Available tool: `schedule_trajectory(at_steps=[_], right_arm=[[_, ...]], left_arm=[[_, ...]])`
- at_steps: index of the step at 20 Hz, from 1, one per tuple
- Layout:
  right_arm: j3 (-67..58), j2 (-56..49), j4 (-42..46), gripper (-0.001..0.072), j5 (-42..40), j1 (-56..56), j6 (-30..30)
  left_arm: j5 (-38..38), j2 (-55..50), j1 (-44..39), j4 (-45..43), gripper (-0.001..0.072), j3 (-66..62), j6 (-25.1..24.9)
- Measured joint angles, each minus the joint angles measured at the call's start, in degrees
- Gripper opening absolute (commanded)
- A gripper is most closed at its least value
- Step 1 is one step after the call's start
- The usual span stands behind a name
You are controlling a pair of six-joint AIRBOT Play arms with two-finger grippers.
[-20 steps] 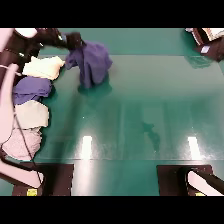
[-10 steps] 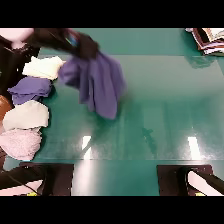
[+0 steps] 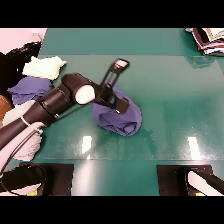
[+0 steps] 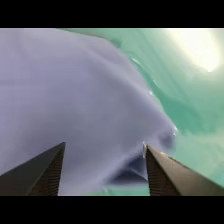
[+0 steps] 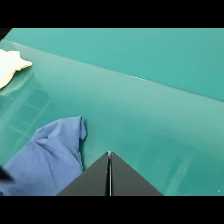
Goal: Fold the shirts.
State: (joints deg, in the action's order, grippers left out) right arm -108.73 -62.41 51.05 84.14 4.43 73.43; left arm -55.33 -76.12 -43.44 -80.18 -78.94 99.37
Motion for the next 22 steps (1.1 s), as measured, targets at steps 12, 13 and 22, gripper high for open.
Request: schedule_trajectory(at_steps=[12, 13, 22], right_arm=[[-0.02, -0.07, 0.07, 0.0014, 2.29, 0.0, 0.02], [-0.02, -0.07, 0.07, 0.0015, 2.62, 0.0, 0.02], [6.54, -0.7, 0.13, 0.0015, 4.96, -0.02, 1.25]], left_arm=[[0.31, -14.19, 30.62, 13.27, 0.0481, -1.49, -10.21], [0.98, -16.17, 31.61, 15.19, 0.0482, -1.53, -12.22], [3.98, -25.14, 32.61, 29.86, 0.0449, -1.55, -25.2]])
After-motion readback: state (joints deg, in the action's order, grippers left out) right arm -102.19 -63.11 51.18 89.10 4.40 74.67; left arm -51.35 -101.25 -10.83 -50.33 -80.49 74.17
